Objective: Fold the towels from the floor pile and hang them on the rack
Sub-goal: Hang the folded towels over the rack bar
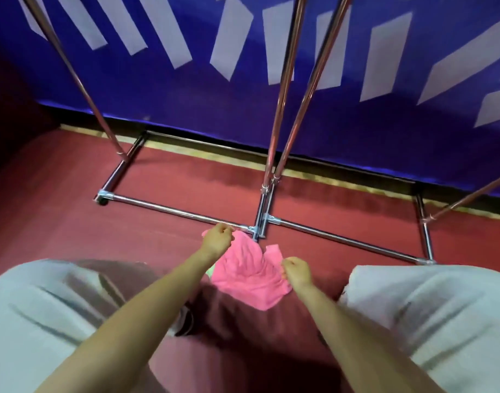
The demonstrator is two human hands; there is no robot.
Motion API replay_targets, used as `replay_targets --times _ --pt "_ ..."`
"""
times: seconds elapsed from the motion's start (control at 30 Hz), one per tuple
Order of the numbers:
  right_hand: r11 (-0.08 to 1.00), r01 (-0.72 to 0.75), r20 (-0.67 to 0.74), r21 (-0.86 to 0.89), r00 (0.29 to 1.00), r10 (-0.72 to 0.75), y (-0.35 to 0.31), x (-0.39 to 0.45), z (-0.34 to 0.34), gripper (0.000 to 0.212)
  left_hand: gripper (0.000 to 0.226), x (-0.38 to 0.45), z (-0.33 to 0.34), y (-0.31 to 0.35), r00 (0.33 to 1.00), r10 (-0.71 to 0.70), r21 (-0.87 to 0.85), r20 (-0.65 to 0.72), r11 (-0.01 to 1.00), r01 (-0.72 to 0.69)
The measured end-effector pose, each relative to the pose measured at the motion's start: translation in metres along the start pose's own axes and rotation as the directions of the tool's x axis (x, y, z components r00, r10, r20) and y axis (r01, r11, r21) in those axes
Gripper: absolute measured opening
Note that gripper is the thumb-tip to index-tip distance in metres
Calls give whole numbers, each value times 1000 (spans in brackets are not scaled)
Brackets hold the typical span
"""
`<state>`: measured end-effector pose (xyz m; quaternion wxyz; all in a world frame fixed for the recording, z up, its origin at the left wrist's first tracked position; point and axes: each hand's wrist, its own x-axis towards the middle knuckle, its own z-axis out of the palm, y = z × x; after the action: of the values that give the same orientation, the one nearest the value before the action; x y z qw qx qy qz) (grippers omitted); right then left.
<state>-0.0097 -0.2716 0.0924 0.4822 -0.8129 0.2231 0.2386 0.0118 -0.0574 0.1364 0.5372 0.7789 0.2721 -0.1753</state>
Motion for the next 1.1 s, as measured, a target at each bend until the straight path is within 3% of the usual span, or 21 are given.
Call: replay_targets --times 0.23,0.43,0.63,0.73,0.83,0.93,1.0,1.1 --pt "977 -40 145 -209 987 71 44 60 60 24 32 54 25 -75 967 -251 127 -53 958 256" --pt "859 26 156 -512 986 63 22 96 82 23 40 103 36 -123 889 -445 -48 -107 896 442" --pt "859 40 145 -510 989 40 11 169 117 30 43 136 47 -147 885 -461 -153 -66 881 448" --pt "912 -68 104 -405 987 120 14 196 133 33 41 145 51 -154 875 -475 -107 -99 879 465" --pt "946 -195 51 -258 975 215 19 209 141 36 11 148 51 -156 868 -482 -57 -124 876 478" --pt "948 -269 86 -169 954 286 22 209 136 49 25 152 51 -151 869 -473 -25 -144 880 474" --pt "940 -253 136 -229 948 288 22 206 128 47 8 150 50 -145 880 -449 -30 -153 893 450" --pt "903 -165 174 -397 952 251 11 187 109 36 30 148 48 -134 922 -361 8 -142 931 365"
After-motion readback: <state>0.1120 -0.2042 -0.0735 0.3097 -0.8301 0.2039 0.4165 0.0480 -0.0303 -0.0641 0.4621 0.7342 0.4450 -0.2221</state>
